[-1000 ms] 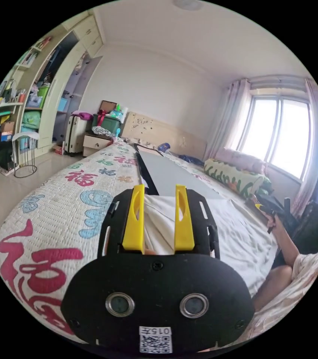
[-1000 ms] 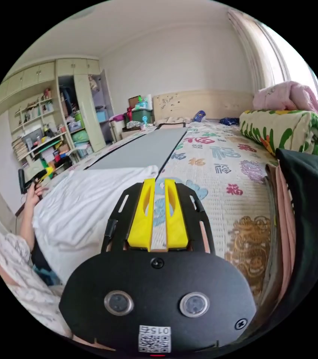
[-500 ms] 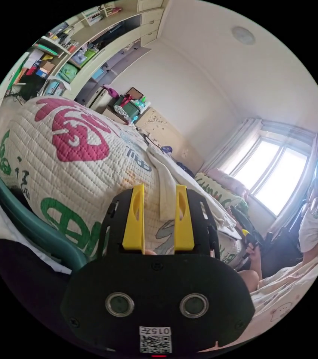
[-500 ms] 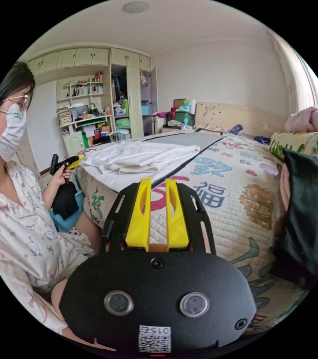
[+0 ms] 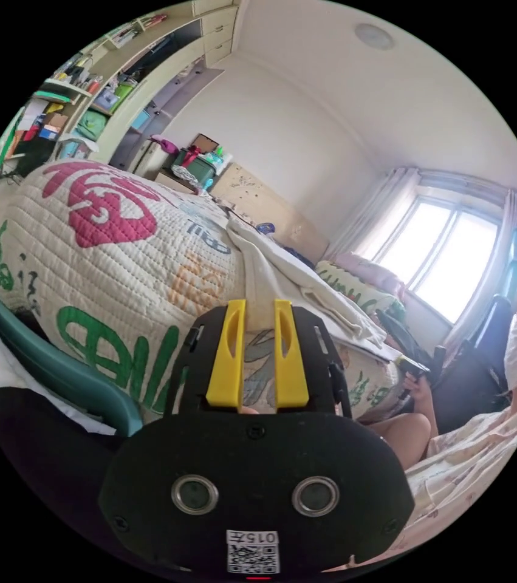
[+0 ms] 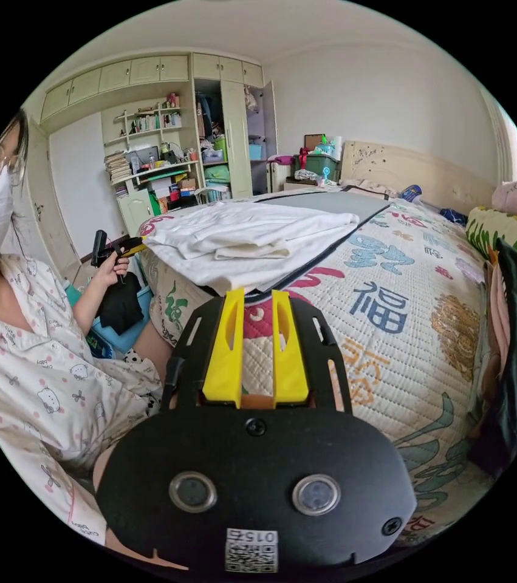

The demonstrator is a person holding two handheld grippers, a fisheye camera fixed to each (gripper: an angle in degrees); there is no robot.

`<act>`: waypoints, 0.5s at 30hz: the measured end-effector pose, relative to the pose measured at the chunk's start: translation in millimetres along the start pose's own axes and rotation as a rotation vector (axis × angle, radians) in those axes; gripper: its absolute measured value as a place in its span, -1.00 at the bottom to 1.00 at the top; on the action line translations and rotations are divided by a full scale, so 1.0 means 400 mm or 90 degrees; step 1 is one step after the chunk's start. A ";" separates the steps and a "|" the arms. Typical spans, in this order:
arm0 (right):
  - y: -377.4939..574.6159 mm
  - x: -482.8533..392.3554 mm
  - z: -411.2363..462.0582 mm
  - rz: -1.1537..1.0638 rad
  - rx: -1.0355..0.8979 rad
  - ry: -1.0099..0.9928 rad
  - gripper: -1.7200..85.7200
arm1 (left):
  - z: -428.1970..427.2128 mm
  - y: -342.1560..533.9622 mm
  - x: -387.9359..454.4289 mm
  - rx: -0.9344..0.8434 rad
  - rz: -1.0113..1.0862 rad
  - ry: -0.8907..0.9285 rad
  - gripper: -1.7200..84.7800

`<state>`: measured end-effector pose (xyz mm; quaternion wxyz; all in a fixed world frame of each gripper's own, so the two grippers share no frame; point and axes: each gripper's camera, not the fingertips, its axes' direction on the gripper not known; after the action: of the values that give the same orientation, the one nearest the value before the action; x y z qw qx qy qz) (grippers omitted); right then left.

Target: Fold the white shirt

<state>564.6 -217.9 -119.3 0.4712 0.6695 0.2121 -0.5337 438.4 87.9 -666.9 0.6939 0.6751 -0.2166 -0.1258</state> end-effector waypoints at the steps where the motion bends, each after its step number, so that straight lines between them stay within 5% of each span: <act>1: 0.005 -0.010 -0.007 -0.015 0.000 0.005 -0.78 | -0.009 -0.001 -0.009 0.004 -0.014 0.011 -0.81; 15: 0.046 -0.021 -0.028 -0.041 -0.035 -0.007 -0.80 | -0.120 -0.047 -0.010 0.014 -0.032 0.055 -0.85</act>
<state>582.1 -215.1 -104.2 0.4731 0.6463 0.2454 -0.5461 459.8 130.9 -685.8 0.6919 0.6926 -0.1706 -0.1116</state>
